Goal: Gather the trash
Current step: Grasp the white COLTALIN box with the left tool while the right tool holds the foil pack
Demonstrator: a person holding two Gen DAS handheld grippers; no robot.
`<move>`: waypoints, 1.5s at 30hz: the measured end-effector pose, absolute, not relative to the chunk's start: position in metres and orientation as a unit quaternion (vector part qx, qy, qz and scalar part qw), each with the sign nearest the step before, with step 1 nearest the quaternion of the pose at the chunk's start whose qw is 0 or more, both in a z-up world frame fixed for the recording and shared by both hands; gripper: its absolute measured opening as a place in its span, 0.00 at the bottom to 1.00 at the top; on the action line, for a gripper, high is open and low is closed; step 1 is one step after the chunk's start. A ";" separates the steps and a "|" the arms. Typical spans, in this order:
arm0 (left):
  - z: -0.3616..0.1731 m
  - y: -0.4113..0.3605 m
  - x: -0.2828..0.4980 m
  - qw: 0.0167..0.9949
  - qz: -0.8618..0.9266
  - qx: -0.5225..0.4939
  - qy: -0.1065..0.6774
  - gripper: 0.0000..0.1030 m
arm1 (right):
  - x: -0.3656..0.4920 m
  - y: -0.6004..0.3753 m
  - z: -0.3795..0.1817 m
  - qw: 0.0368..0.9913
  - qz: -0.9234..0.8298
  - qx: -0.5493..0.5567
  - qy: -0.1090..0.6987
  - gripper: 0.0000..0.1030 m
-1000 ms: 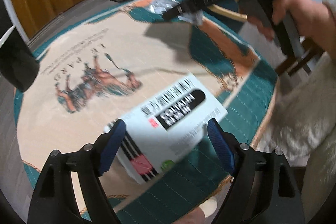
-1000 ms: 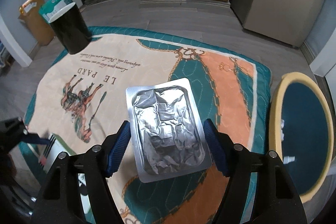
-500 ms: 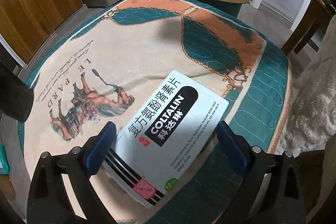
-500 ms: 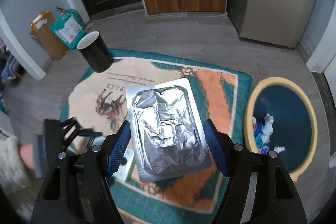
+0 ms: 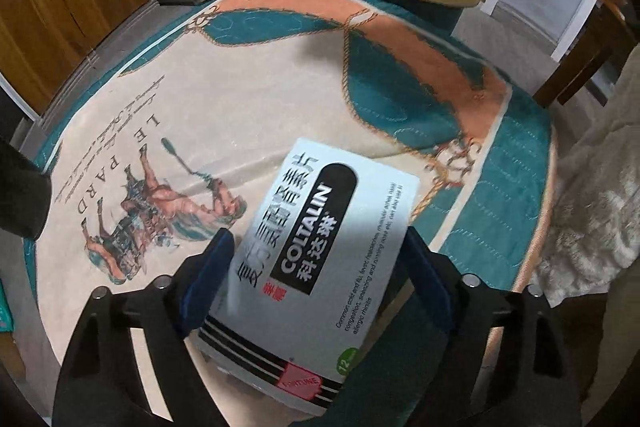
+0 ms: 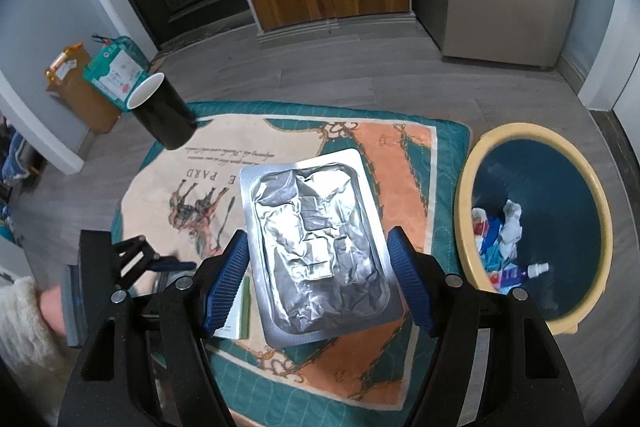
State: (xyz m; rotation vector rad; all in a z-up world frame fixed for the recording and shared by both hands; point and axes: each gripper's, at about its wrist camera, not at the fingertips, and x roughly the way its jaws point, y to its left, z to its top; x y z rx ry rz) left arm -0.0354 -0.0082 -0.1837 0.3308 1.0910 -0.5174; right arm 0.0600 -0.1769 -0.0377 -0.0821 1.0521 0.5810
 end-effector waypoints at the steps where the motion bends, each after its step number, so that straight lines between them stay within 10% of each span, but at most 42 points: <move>1: -0.181 -0.009 -0.036 0.811 -0.246 0.151 0.509 0.75 | 0.061 -0.178 -0.038 0.824 0.273 -0.038 0.495 0.69; 5: -0.172 -0.013 -0.035 0.817 -0.256 0.138 0.497 0.71 | 0.063 -0.183 -0.038 0.825 0.271 -0.034 0.494 0.69; 7: -0.166 -0.012 -0.035 0.814 -0.279 0.118 0.496 0.40 | 0.065 -0.185 -0.038 0.826 0.269 -0.030 0.494 0.69; 9: -0.159 -0.015 -0.034 0.817 -0.281 0.115 0.491 0.36 | 0.065 -0.186 -0.038 0.826 0.269 -0.028 0.495 0.69; 45: -0.128 0.032 -0.009 0.860 -0.214 0.058 0.459 0.45 | 0.068 -0.185 -0.041 0.820 0.278 -0.034 0.499 0.69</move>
